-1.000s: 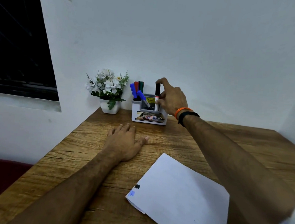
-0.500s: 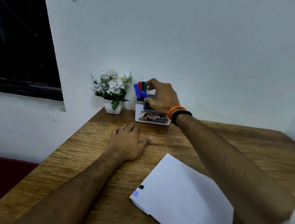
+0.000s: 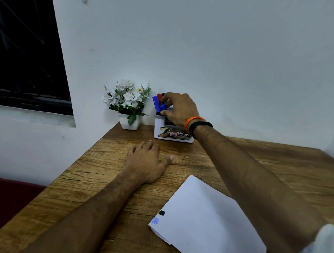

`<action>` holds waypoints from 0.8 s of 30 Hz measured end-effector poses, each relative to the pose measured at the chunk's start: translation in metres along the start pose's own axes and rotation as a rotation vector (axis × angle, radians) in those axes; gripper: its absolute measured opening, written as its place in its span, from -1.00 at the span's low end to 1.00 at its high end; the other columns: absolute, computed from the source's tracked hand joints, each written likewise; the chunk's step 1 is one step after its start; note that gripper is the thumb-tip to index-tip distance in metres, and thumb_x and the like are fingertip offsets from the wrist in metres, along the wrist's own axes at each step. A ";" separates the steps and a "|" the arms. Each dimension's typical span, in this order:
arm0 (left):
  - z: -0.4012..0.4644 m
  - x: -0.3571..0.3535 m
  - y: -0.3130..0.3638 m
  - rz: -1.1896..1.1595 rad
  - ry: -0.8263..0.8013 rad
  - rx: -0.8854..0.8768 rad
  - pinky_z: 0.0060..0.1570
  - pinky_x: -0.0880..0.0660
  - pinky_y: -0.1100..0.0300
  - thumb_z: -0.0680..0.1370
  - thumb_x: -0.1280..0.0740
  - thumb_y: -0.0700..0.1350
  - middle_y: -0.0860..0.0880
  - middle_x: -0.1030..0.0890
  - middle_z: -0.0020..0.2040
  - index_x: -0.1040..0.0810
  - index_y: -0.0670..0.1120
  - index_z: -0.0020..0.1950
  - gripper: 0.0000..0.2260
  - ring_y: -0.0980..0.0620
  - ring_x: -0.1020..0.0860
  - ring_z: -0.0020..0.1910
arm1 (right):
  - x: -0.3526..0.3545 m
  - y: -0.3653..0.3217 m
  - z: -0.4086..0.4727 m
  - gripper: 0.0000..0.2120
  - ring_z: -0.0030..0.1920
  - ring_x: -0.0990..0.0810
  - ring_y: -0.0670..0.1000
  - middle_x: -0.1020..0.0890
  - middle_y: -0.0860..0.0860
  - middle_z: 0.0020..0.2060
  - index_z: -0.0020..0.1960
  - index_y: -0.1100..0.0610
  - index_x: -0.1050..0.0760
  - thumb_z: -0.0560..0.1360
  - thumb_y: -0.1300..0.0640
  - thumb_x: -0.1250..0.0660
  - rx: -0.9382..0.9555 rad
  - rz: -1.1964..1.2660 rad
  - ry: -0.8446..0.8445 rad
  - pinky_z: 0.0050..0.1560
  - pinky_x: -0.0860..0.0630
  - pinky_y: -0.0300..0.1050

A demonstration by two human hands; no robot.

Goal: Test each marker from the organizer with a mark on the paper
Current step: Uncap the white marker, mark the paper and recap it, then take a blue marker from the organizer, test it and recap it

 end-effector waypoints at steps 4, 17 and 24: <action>0.000 0.001 0.000 -0.003 0.006 -0.008 0.48 -0.04 -0.11 0.54 0.05 0.39 -0.09 -0.19 0.56 -0.24 -0.06 0.52 -0.29 -0.09 -0.11 0.55 | 0.004 0.002 0.003 -0.73 0.07 -0.63 0.04 -0.72 0.00 0.01 0.15 -0.03 -0.62 0.45 0.14 -0.46 -0.071 0.105 0.153 0.12 -0.52 -0.06; 0.003 0.000 -0.001 0.003 0.004 -0.010 0.48 -0.05 -0.11 0.54 0.06 0.39 -0.10 -0.20 0.56 -0.25 -0.05 0.52 -0.29 -0.09 -0.12 0.55 | 0.029 0.040 -0.005 -0.68 0.29 -0.53 0.08 -0.62 0.04 0.25 0.22 0.08 -0.62 0.47 0.15 -0.44 -0.220 0.055 0.156 0.30 -0.43 -0.02; 0.003 0.001 0.001 -0.004 0.001 -0.006 0.49 -0.04 -0.10 0.55 0.04 0.37 -0.09 -0.19 0.56 -0.25 -0.04 0.52 -0.32 -0.08 -0.12 0.55 | 0.019 0.029 -0.009 -0.68 0.25 -0.58 0.05 -0.67 0.02 0.18 0.20 0.09 -0.61 0.46 0.09 -0.47 -0.099 0.140 0.258 0.36 -0.44 -0.04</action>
Point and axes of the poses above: each hand's wrist, its own z-axis towards the middle knuckle, its own x-axis out of the back of the hand, y = z × x, the point moved 1 cm from there along z, towards the middle knuckle
